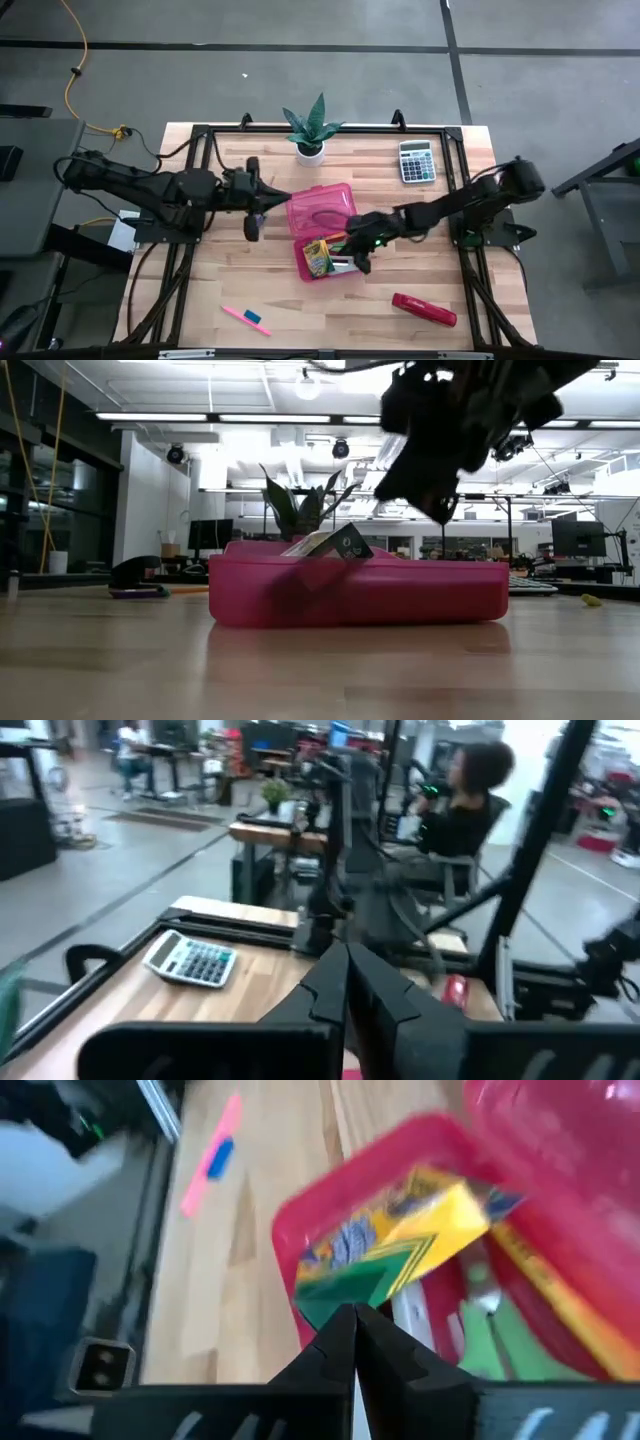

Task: Pack school essentials
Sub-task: Put the yellow crayon box into the red supply box, then put the yellow pencil into the red supply box

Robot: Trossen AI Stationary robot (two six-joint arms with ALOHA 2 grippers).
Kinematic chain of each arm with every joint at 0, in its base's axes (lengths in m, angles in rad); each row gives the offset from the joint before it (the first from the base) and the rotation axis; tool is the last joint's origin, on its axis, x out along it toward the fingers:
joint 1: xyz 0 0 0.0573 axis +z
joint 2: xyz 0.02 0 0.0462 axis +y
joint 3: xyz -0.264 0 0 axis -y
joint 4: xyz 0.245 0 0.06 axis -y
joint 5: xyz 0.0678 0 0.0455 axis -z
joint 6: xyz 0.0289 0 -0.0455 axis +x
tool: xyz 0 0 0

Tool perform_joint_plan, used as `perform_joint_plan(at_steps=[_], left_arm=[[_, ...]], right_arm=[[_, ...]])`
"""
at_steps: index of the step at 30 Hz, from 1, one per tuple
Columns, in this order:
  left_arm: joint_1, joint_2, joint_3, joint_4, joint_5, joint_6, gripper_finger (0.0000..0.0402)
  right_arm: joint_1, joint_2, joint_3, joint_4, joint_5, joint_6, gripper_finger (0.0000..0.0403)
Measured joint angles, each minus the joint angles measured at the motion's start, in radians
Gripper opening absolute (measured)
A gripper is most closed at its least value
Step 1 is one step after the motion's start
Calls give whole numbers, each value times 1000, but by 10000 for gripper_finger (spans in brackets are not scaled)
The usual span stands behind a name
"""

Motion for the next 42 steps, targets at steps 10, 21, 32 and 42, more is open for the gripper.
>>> perform_joint_plan(at_steps=[10, 21, 32, 42], left_arm=[[0, -18, -9, -1, -20, -43, 0], [0, -13, -9, -12, -20, -58, 0], [0, -30, -9, -62, -40, -58, 0], [-13, -84, -34, -76, -39, -36, 0]], right_arm=[[-2, 227, 193, -78, -47, -54, 0], [-5, 321, 329, -203, -40, -114, 0], [-57, 17, 326, -602, 101, -316, 0], [-147, -338, 325, -468, 118, -403, 0]])
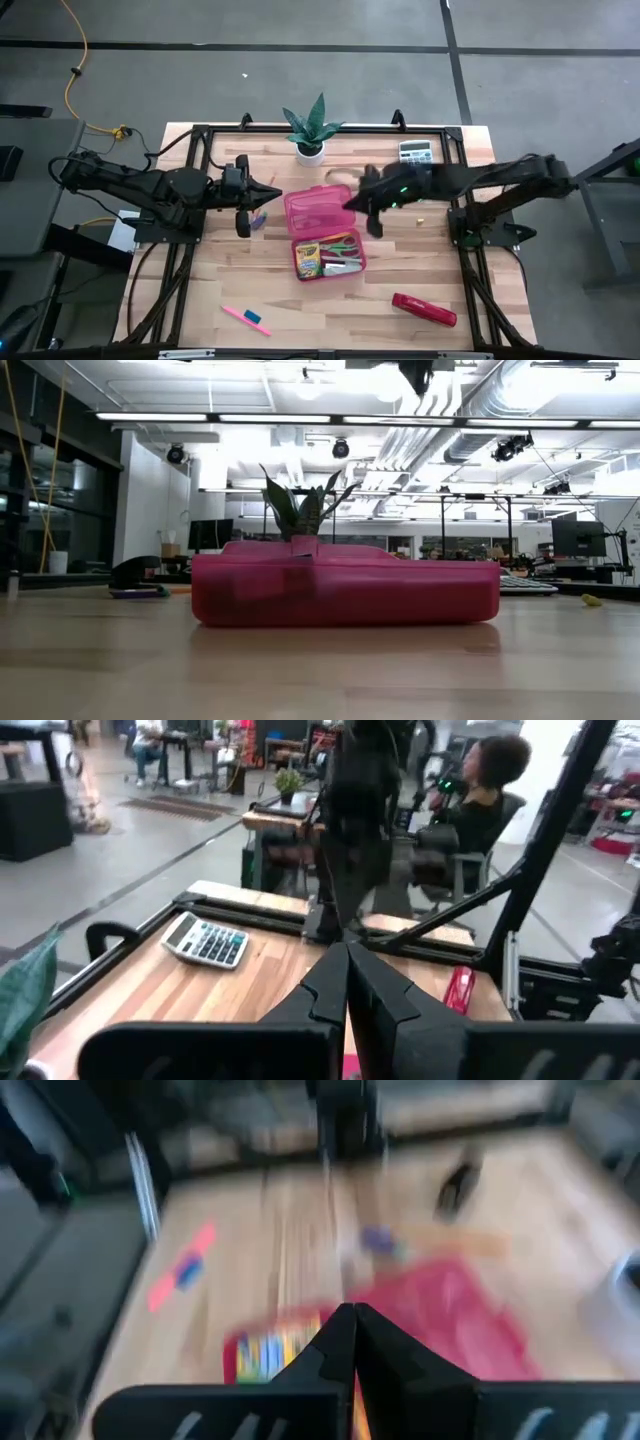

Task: Pack school essentials
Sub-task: Put the yellow pencil into the red supply box

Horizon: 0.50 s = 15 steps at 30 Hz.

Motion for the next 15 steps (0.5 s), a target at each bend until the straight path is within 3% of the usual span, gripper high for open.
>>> perform_joint_plan(at_steps=[3, 7, 11, 15], left_arm=[[-15, -24, -71, 121, 0, 2, 0], [-30, -57, -173, 257, 0, -41, 0], [-41, -67, -202, 273, 0, -48, 0], [-34, -68, -203, 272, 0, -48, 0]], right_arm=[[-9, -77, -55, 151, -2, -13, 0], [-12, -186, -251, 421, -18, 53, 0], [-14, -278, -399, 573, -28, 114, 0], [-14, -331, -447, 617, -16, 127, 0]])
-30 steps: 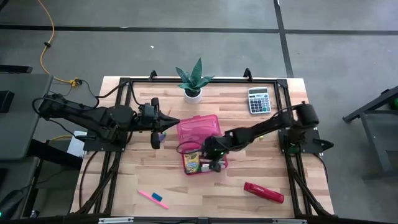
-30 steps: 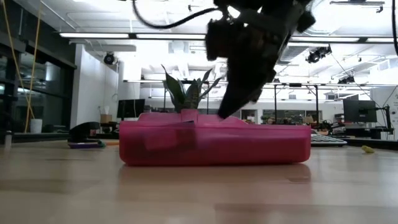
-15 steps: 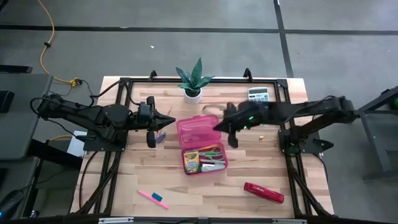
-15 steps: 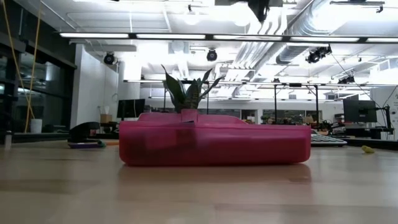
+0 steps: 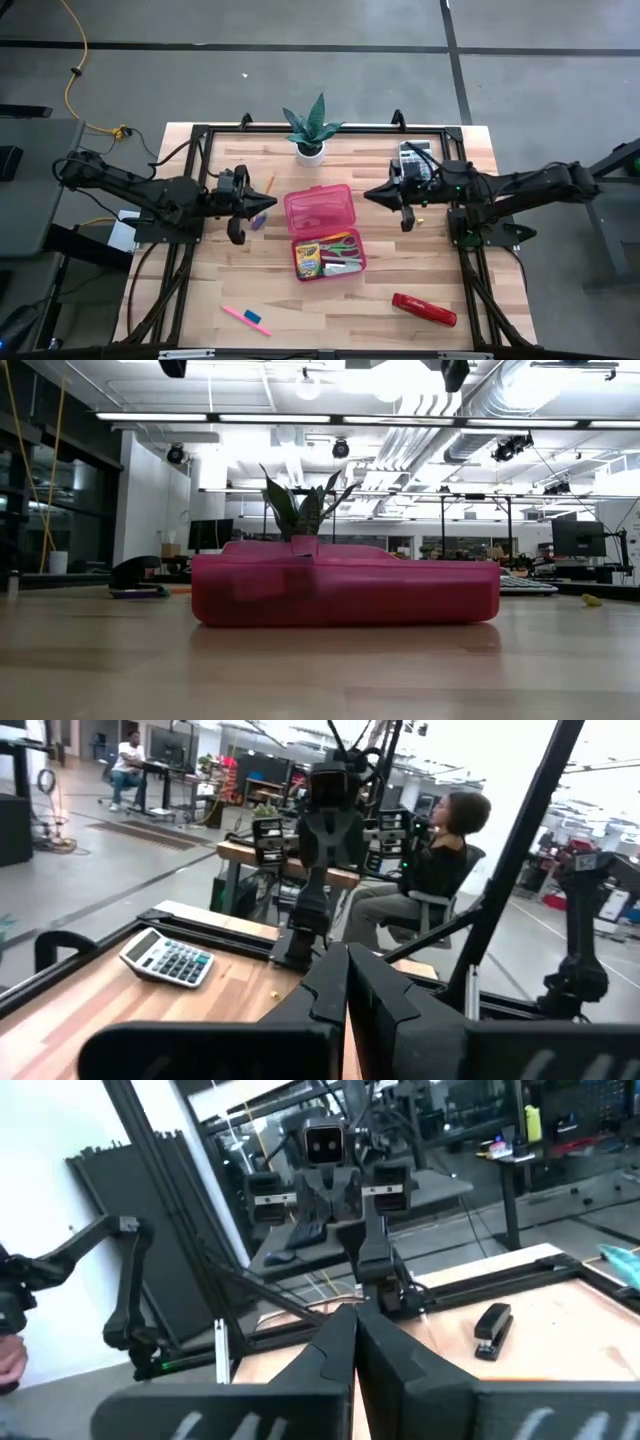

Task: Pack school essentials
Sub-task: Put the yellow pencil into the red supply box

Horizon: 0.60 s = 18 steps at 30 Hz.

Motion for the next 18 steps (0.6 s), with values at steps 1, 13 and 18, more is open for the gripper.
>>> perform_joint_plan(at_steps=[1, 13, 18], left_arm=[[4, 2, 0, 0, 0, 0, 0], [16, 9, 0, 1, 0, 61, 0], [17, 9, 0, -6, -3, 55, 17]], right_arm=[[0, -6, 0, 1, 9, 0, 0], [0, -16, 1, 16, 30, 1, 0], [0, -16, 1, 16, 31, 0, 0]])
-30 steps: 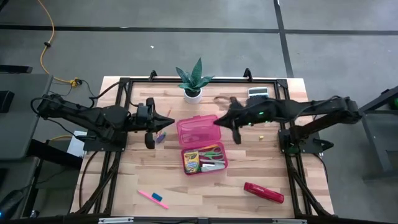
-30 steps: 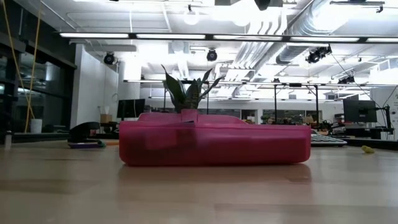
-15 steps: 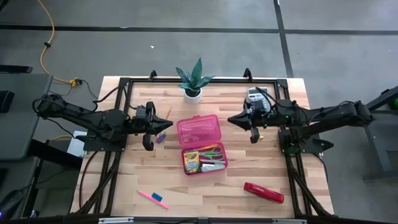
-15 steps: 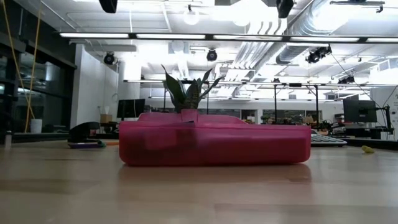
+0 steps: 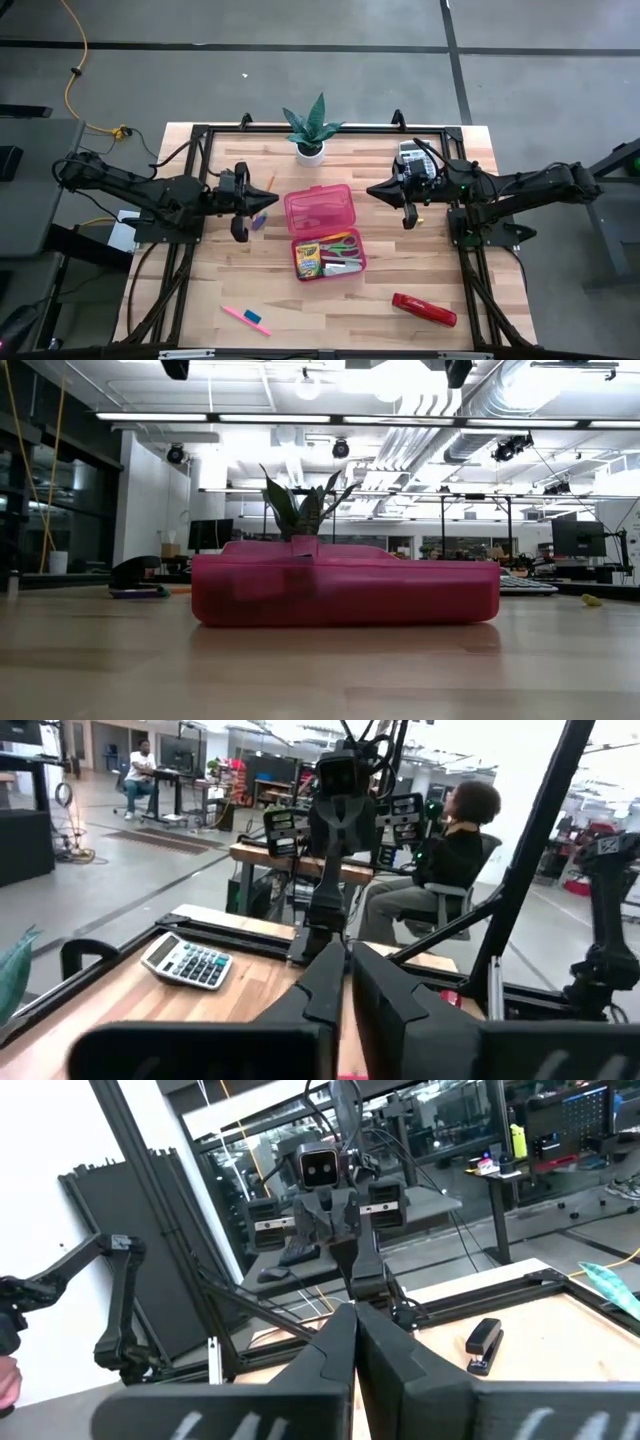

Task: Pack school essentials
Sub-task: Put the yellow pencil into the red supply box

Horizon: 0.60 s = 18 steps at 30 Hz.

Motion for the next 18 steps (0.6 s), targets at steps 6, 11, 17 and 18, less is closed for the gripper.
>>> perform_joint_plan(at_steps=[6, 11, 17, 18], left_arm=[[66, 17, 24, -81, -34, -81, 93], [183, 76, 155, -426, -27, -192, 174], [329, 214, 239, -826, -40, -374, 230], [346, 241, 238, -865, -27, -394, 235]], right_arm=[[0, 0, 0, 0, 4, 0, 0], [0, 0, 0, 0, 15, 0, 0], [0, 0, 1, -5, 15, 3, 0], [0, 0, 1, -5, 15, 3, 0]])
